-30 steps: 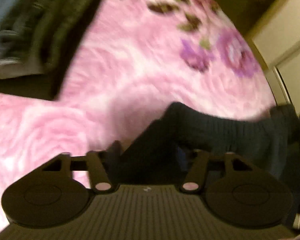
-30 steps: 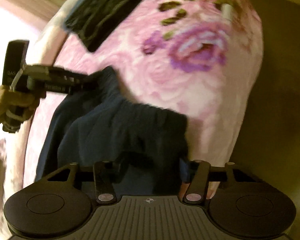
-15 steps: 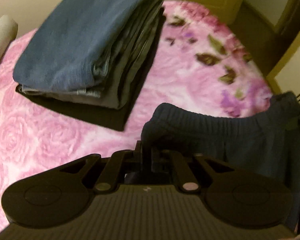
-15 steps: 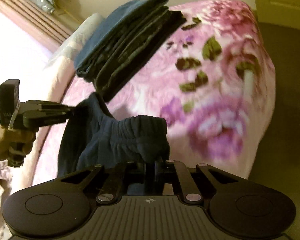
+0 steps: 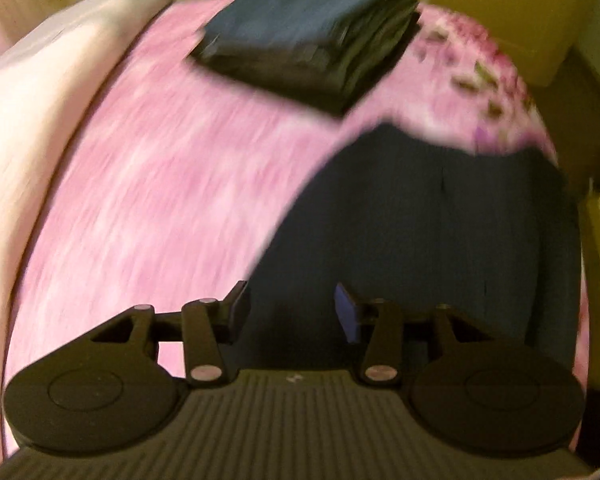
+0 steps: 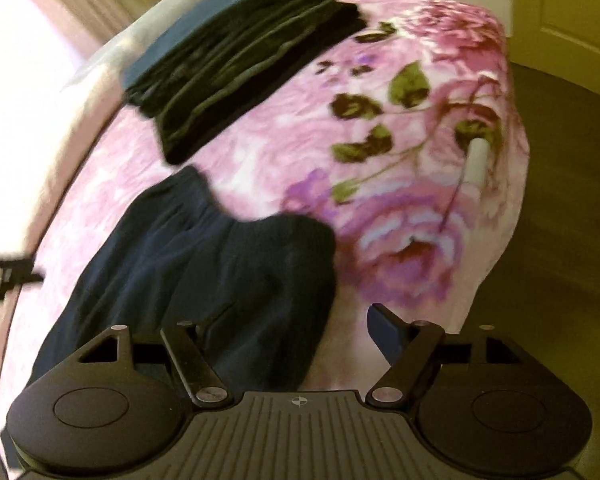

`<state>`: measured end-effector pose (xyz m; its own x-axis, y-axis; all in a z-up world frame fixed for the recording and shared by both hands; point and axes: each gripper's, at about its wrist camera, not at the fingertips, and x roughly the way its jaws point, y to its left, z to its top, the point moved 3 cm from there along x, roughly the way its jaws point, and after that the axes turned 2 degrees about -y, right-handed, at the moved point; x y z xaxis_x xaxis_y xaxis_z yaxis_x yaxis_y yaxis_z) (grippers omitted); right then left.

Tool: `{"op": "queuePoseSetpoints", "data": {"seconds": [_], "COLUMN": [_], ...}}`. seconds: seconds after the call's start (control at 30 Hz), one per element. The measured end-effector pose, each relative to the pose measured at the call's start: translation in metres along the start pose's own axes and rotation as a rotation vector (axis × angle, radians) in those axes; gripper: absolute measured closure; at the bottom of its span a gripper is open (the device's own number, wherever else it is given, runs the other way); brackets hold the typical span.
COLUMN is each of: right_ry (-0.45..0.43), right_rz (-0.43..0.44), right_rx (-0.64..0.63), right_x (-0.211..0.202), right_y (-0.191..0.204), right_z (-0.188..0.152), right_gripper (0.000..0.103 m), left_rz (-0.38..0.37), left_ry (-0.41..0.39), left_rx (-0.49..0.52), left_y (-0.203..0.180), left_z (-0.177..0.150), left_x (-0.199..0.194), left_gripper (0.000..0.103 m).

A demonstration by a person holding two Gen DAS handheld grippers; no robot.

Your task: Fold clothes

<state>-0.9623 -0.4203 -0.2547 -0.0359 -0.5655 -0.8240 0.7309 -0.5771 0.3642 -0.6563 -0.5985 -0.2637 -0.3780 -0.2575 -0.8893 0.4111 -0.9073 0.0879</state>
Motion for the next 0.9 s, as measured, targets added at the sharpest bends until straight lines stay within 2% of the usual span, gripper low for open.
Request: {"op": "queuePoseSetpoints", "data": {"seconds": [0.17, 0.3, 0.43, 0.5, 0.57, 0.7, 0.83, 0.9], "right_ry": [0.109, 0.199, 0.232, 0.244, 0.256, 0.253, 0.214, 0.184], "right_rz": [0.092, 0.142, 0.15, 0.144, 0.139, 0.117, 0.085, 0.07], "right_rx": [-0.109, -0.157, -0.237, -0.276, -0.298, -0.284, -0.126, -0.086], "right_x": [-0.008, -0.005, -0.009, -0.011, -0.011, -0.01, -0.01, -0.01], "right_y": [0.039, 0.066, 0.097, 0.112, 0.124, 0.143, 0.141, 0.135], "right_z": [-0.032, -0.071, -0.114, -0.134, -0.151, -0.176, -0.176, -0.173], "right_gripper": [0.028, 0.028, 0.028, 0.028, 0.028, 0.028, 0.028, 0.028], "left_rz": [0.129, 0.233, 0.308, 0.323, 0.368, 0.438, 0.488, 0.506], "left_ry": [0.195, 0.32, 0.404, 0.427, 0.452, 0.495, 0.484, 0.462], "left_rx": [-0.115, -0.221, -0.157, -0.13, -0.059, 0.057, 0.124, 0.145], "left_y": [-0.013, -0.04, -0.088, -0.109, -0.125, -0.138, -0.135, -0.129], "left_z": [-0.156, -0.278, -0.374, -0.414, -0.448, -0.507, -0.54, -0.542], "left_x": [-0.06, -0.113, -0.157, -0.172, -0.182, -0.182, -0.174, -0.168], "left_gripper": [0.06, 0.06, 0.059, 0.06, 0.06, 0.06, 0.061, 0.064]}}
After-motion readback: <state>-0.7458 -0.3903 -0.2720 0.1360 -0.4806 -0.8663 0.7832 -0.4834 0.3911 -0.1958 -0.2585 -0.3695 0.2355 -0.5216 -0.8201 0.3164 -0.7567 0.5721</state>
